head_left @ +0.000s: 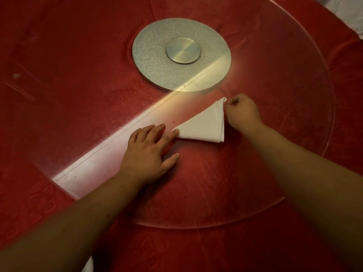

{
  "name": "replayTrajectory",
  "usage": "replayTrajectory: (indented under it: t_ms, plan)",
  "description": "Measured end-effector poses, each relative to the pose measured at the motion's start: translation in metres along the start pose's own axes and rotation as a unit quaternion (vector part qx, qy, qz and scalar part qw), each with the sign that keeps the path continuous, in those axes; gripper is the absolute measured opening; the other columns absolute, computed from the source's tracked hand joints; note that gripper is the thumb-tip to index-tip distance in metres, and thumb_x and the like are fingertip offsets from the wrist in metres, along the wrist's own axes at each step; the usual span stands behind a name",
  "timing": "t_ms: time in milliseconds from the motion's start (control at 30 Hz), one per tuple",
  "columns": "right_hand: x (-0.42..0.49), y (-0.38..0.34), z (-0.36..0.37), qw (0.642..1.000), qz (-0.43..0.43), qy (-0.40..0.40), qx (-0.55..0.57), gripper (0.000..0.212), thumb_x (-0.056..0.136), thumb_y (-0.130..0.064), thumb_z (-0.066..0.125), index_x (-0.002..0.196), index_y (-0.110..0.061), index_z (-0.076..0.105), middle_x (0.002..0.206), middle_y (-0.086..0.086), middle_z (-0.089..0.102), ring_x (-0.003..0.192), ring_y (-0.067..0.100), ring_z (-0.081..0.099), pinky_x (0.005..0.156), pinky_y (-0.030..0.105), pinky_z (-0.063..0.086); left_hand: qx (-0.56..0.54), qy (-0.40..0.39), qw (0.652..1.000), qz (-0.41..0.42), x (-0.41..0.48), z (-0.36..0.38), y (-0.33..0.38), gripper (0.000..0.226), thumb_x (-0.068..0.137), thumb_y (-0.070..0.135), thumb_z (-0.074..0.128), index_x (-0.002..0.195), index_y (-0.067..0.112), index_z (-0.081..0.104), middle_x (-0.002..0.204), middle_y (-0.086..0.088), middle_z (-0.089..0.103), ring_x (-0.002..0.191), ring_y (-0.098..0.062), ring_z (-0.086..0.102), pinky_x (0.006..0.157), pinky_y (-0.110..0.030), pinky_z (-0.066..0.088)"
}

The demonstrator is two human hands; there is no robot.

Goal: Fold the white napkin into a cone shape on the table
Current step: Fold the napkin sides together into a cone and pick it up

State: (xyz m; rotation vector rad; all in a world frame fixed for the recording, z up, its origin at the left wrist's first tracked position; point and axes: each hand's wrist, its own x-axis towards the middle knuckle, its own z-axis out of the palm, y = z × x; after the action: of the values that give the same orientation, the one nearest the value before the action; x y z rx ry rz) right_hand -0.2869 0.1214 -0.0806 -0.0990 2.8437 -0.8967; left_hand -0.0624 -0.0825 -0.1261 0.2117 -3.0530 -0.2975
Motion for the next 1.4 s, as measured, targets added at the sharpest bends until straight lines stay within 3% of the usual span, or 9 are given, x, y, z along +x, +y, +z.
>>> replayTrajectory:
  t_ms: [133, 267, 367, 633, 800, 967, 1167, 1300, 1400]
  plan:
    - [-0.039, -0.019, 0.005, 0.955, -0.238, 0.158, -0.079, 0.036, 0.089, -0.016, 0.051, 0.121, -0.008, 0.064, 0.121, 0.014, 0.064, 0.115, 0.035, 0.056, 0.102, 0.041, 0.042, 0.000, -0.003, 1.000, -0.003, 0.000, 0.000, 0.004, 0.070, 0.093, 0.074, 0.039, 0.156, 0.045, 0.035, 0.158, 0.000, 0.045, 0.143, -0.028, 0.037, 0.119, -0.052, 0.024]
    - [-0.086, -0.032, 0.044, 0.893, -0.419, -0.049, -0.158, 0.056, 0.100, -0.034, 0.048, 0.152, -0.012, 0.041, 0.157, 0.011, 0.041, 0.149, 0.031, 0.031, 0.123, 0.048, 0.021, 0.006, -0.008, 1.000, -0.006, 0.001, 0.003, 0.008, 0.072, 0.092, 0.074, 0.041, 0.155, 0.039, 0.039, 0.158, -0.003, 0.045, 0.144, -0.030, 0.037, 0.119, -0.053, 0.025]
    - [-0.091, -0.017, 0.058, 0.875, -0.389, -0.142, -0.250, 0.063, 0.104, -0.050, 0.031, 0.159, -0.020, 0.023, 0.167, 0.004, 0.021, 0.156, 0.025, 0.006, 0.125, 0.048, 0.007, 0.006, -0.006, 1.000, -0.007, 0.001, 0.004, 0.011, 0.072, 0.092, 0.074, 0.040, 0.155, 0.040, 0.039, 0.158, -0.003, 0.045, 0.144, -0.029, 0.037, 0.119, -0.053, 0.027]
    - [-0.035, 0.010, 0.029, 0.848, -0.396, -0.146, -0.320, 0.071, 0.100, -0.056, 0.017, 0.160, -0.018, 0.016, 0.168, 0.005, 0.014, 0.156, 0.025, 0.003, 0.126, 0.048, 0.004, 0.000, -0.005, 1.000, -0.012, 0.002, 0.007, 0.016, 0.070, 0.093, 0.076, 0.038, 0.155, 0.046, 0.035, 0.160, -0.002, 0.042, 0.146, -0.029, 0.034, 0.120, -0.053, 0.025]
    - [-0.008, 0.016, 0.015, 0.920, -0.265, -0.086, -0.274, 0.070, 0.103, -0.050, 0.034, 0.160, -0.014, 0.014, 0.168, 0.010, 0.013, 0.155, 0.030, 0.007, 0.125, 0.048, 0.007, -0.002, -0.002, 1.000, -0.013, 0.002, 0.010, 0.018, 0.070, 0.094, 0.077, 0.034, 0.156, 0.047, 0.032, 0.161, -0.002, 0.042, 0.147, -0.029, 0.033, 0.121, -0.053, 0.023]
    - [0.015, 0.003, 0.001, 0.980, -0.146, -0.012, -0.133, 0.036, 0.088, -0.041, 0.066, 0.111, -0.014, 0.066, 0.106, 0.004, 0.061, 0.111, 0.032, 0.055, 0.096, 0.036, 0.042, -0.004, 0.005, 1.000, -0.014, 0.002, 0.012, 0.018, 0.069, 0.094, 0.077, 0.034, 0.156, 0.047, 0.032, 0.160, -0.001, 0.043, 0.146, -0.028, 0.034, 0.120, -0.050, 0.019]
    - [0.030, -0.002, -0.008, 0.989, -0.082, -0.118, 0.028, 0.010, 0.087, -0.022, 0.074, 0.086, -0.016, 0.066, 0.080, -0.002, 0.062, 0.069, 0.012, 0.056, 0.058, 0.025, 0.041, -0.010, 0.003, 1.000, -0.015, 0.001, 0.011, 0.014, 0.067, 0.094, 0.076, 0.033, 0.155, 0.047, 0.033, 0.160, 0.001, 0.042, 0.146, -0.027, 0.034, 0.121, -0.051, 0.022]
    - [0.032, -0.002, -0.008, 0.989, -0.093, -0.114, 0.017, 0.020, 0.088, -0.023, 0.074, 0.072, -0.023, 0.061, 0.069, -0.010, 0.058, 0.057, 0.003, 0.050, 0.047, 0.013, 0.037, -0.008, 0.000, 1.000, -0.014, 0.001, 0.009, 0.009, 0.066, 0.094, 0.074, 0.037, 0.154, 0.047, 0.035, 0.160, 0.002, 0.042, 0.147, -0.026, 0.032, 0.121, -0.050, 0.022]
    - [0.023, -0.001, 0.003, 0.994, -0.088, -0.051, -0.026, 0.020, 0.086, -0.031, 0.073, 0.078, -0.024, 0.057, 0.069, -0.012, 0.056, 0.061, 0.005, 0.053, 0.052, 0.022, 0.036, -0.007, -0.001, 1.000, -0.009, 0.000, 0.007, 0.005, 0.066, 0.094, 0.074, 0.039, 0.154, 0.047, 0.036, 0.160, 0.002, 0.042, 0.147, -0.026, 0.032, 0.121, -0.050, 0.020]
